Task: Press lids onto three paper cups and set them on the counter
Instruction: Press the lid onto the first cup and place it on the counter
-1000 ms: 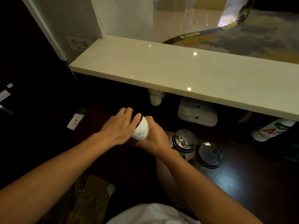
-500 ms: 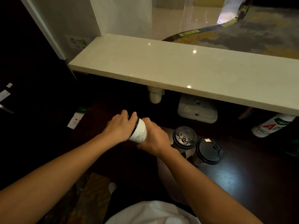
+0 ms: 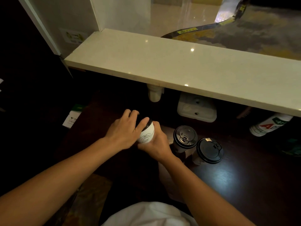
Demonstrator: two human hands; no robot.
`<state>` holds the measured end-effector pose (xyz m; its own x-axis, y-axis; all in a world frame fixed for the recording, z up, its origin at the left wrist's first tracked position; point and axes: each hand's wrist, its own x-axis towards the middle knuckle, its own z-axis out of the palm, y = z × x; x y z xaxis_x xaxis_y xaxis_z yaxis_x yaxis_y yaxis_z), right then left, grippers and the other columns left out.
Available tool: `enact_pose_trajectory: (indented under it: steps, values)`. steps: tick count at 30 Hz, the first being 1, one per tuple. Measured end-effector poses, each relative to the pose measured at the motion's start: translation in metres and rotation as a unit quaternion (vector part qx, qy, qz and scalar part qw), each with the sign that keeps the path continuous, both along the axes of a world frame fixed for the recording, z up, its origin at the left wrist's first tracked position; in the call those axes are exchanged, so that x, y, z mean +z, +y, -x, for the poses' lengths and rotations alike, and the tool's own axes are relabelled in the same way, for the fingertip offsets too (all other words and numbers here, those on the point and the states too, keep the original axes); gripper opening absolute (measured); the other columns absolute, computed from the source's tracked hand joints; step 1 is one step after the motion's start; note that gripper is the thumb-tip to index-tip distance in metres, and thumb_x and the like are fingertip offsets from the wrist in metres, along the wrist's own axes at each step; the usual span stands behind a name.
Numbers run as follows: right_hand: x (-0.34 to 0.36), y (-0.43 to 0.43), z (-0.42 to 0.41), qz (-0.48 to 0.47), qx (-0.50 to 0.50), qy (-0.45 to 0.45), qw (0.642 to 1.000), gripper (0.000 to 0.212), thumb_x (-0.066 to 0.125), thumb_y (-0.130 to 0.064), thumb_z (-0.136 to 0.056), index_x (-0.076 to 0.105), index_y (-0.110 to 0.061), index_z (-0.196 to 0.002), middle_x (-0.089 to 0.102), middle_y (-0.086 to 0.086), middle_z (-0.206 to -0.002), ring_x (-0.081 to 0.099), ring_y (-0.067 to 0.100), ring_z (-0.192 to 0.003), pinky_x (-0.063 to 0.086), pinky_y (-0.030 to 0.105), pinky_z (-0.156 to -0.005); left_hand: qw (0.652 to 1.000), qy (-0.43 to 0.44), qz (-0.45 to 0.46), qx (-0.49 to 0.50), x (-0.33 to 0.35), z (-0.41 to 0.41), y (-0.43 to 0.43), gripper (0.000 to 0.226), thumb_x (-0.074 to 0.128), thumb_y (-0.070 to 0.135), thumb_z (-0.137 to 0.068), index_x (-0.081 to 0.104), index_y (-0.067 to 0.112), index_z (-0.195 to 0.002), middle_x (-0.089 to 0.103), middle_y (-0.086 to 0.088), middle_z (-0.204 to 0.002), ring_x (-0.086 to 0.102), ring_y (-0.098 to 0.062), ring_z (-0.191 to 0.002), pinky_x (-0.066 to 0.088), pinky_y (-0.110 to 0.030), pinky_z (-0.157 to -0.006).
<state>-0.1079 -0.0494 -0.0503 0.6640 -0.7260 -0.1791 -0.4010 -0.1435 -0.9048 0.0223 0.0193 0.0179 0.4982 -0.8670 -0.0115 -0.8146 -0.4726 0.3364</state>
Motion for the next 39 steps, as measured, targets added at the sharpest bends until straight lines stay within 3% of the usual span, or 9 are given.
enact_pose_trajectory:
  steps: [4, 13, 18, 22, 28, 32, 35, 37, 39]
  values:
    - [-0.002, 0.003, -0.006, -0.062, -0.035, -0.037, 0.997, 0.077, 0.092, -0.025, -0.058, 0.045, -0.031, -0.119, 0.070, -0.001, -0.106, 0.072, 0.016, -0.093, 0.063, 0.040, -0.075, 0.988, 0.090, 0.093, -0.086, -0.011, -0.020, 0.013, 0.066, 0.026, 0.067, -0.089, 0.045, 0.021, -0.133, 0.045, 0.005, -0.126, 0.060, -0.021, -0.106, 0.052, -0.036, -0.082]
    - [0.002, 0.014, -0.039, -0.083, -0.082, -0.054, 0.992, 0.082, 0.094, -0.031, -0.054, 0.045, -0.030, -0.121, 0.071, 0.001, -0.108, 0.073, 0.020, -0.095, 0.063, 0.049, -0.076, 0.976, 0.128, 0.115, -0.130, -0.009, -0.052, 0.009, 0.067, 0.027, 0.065, -0.089, 0.046, 0.017, -0.132, 0.042, 0.004, -0.125, 0.058, -0.016, -0.105, 0.054, -0.035, -0.085]
    - [0.013, 0.021, -0.051, -0.110, -0.089, -0.086, 0.986, 0.084, 0.092, -0.032, -0.061, 0.043, -0.019, -0.127, 0.070, 0.008, -0.110, 0.073, 0.027, -0.098, 0.063, 0.047, -0.079, 0.967, 0.157, 0.139, -0.146, -0.009, -0.069, 0.008, 0.066, 0.031, 0.063, -0.090, 0.048, 0.015, -0.131, 0.042, 0.002, -0.123, 0.054, -0.011, -0.105, 0.051, -0.027, -0.085]
    - [0.021, 0.026, -0.057, -0.134, -0.102, -0.088, 0.982, 0.074, 0.089, -0.022, -0.073, 0.041, -0.016, -0.130, 0.069, 0.011, -0.112, 0.073, 0.028, -0.099, 0.063, 0.039, -0.080, 0.953, 0.195, 0.159, -0.170, -0.014, -0.085, 0.010, 0.066, 0.033, 0.061, -0.089, 0.042, 0.015, -0.135, 0.041, 0.004, -0.126, 0.048, -0.004, -0.108, 0.038, -0.010, -0.087]
    - [0.029, 0.036, -0.059, -0.150, -0.183, -0.097, 0.967, 0.068, 0.089, -0.023, -0.074, 0.049, -0.015, -0.128, 0.071, 0.009, -0.114, 0.073, 0.020, -0.101, 0.062, 0.040, -0.085, 0.934, 0.273, 0.118, -0.200, -0.039, -0.103, 0.013, 0.060, 0.037, 0.055, -0.095, 0.033, 0.021, -0.144, 0.036, 0.015, -0.132, 0.048, -0.003, -0.115, 0.038, -0.015, -0.091]
    - [0.035, 0.049, -0.057, -0.161, -0.250, -0.106, 0.949, 0.054, 0.086, -0.014, -0.077, 0.055, -0.012, -0.121, 0.074, 0.008, -0.107, 0.073, 0.015, -0.094, 0.060, 0.028, -0.078, 0.912, 0.293, 0.085, -0.275, -0.062, -0.106, 0.015, 0.038, 0.039, 0.042, -0.099, 0.057, 0.020, -0.123, 0.054, 0.009, -0.124, 0.057, -0.006, -0.109, 0.050, -0.032, -0.093]
    - [0.037, 0.061, -0.050, -0.172, -0.294, -0.111, 0.934, 0.050, 0.084, -0.007, -0.079, 0.056, -0.013, -0.120, 0.074, 0.006, -0.104, 0.074, 0.013, -0.091, 0.061, 0.029, -0.077, 0.924, 0.222, 0.015, -0.310, -0.090, -0.107, 0.022, 0.052, 0.038, 0.050, -0.093, 0.054, 0.018, -0.131, 0.051, 0.001, -0.138, 0.054, -0.019, -0.122, 0.046, -0.034, -0.102]
    - [0.038, 0.067, -0.045, -0.165, -0.306, -0.099, 0.932, 0.050, 0.085, -0.008, -0.078, 0.057, -0.015, -0.118, 0.075, 0.005, -0.105, 0.075, 0.017, -0.095, 0.062, 0.032, -0.080, 0.939, 0.108, -0.082, -0.316, -0.110, -0.108, 0.026, 0.064, 0.039, 0.053, -0.092, 0.036, 0.019, -0.146, 0.026, -0.005, -0.158, 0.030, -0.029, -0.142, 0.033, -0.041, -0.113]
    - [0.040, 0.073, -0.039, -0.158, -0.306, -0.093, 0.934, 0.050, 0.085, -0.009, -0.076, 0.058, -0.018, -0.117, 0.077, 0.002, -0.103, 0.075, 0.016, -0.096, 0.062, 0.029, -0.078, 0.942, 0.042, -0.163, -0.291, -0.131, -0.108, 0.030, 0.075, 0.039, 0.058, -0.093, 0.013, 0.023, -0.154, -0.005, -0.008, -0.164, 0.002, -0.040, -0.148, 0.017, -0.053, -0.118]
